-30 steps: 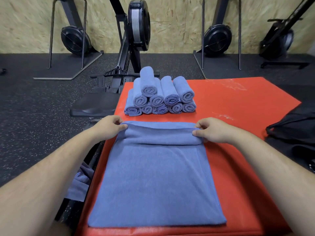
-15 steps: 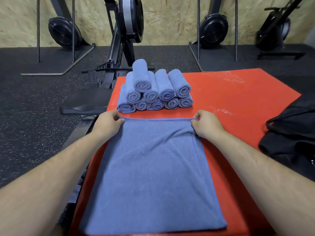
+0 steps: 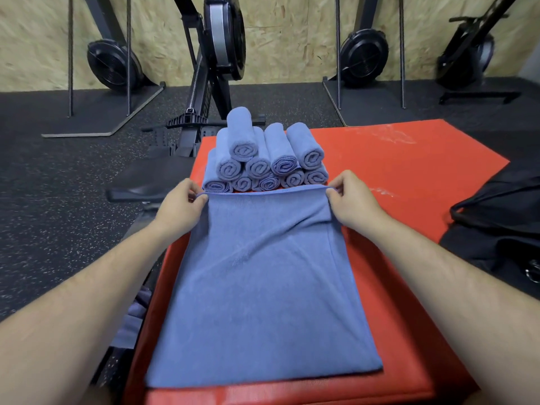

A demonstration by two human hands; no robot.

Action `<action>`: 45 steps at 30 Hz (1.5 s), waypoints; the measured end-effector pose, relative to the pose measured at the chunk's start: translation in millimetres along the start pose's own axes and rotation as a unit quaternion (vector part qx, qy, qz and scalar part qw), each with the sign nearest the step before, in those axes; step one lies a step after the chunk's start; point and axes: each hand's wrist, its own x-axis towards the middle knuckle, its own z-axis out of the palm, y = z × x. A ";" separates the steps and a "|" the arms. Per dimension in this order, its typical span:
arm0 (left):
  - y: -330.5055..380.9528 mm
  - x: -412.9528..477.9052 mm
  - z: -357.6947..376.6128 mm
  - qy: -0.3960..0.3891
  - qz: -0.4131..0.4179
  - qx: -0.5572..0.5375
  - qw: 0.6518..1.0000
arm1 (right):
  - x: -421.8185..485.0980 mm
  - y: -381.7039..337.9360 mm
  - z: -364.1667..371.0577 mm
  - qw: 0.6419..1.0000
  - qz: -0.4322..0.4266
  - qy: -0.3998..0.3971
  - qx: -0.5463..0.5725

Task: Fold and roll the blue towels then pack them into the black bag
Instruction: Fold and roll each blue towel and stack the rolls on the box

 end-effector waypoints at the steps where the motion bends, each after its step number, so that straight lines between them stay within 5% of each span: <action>1: 1.7 0.4 -6.6 0.012 -0.008 -0.027 1.000 | 0.2 -3.0 -4.7 1.000 -0.008 0.011 0.018; 10: 27.8 -24.4 -72.4 0.012 -0.095 -0.236 0.967 | -9.6 -29.4 -40.8 0.990 -0.040 0.019 0.134; 17: 37.2 -64.4 -124.4 0.015 -0.056 -0.246 0.968 | -44.7 -60.3 -75.5 0.975 -0.062 0.024 0.213; 23: 57.8 -79.8 -181.1 0.005 -0.034 -0.215 0.976 | -63.2 -94.6 -127.1 0.980 -0.113 0.019 0.163; 27: 97.8 -69.0 -214.2 0.039 0.007 -0.191 0.981 | -51.8 -130.4 -156.5 0.980 -0.165 0.093 0.060; 32: 139.0 -59.0 -248.6 0.102 0.041 -0.148 0.983 | -48.4 -180.2 -199.8 0.991 -0.129 0.030 0.022; 39: 168.7 -95.3 -286.1 0.076 0.082 -0.072 0.991 | -73.6 -206.2 -242.9 0.993 -0.110 -0.002 0.045; 45: 180.7 -123.8 -317.3 0.057 0.060 -0.128 0.988 | -106.2 -213.0 -277.6 0.947 -0.119 -0.169 0.247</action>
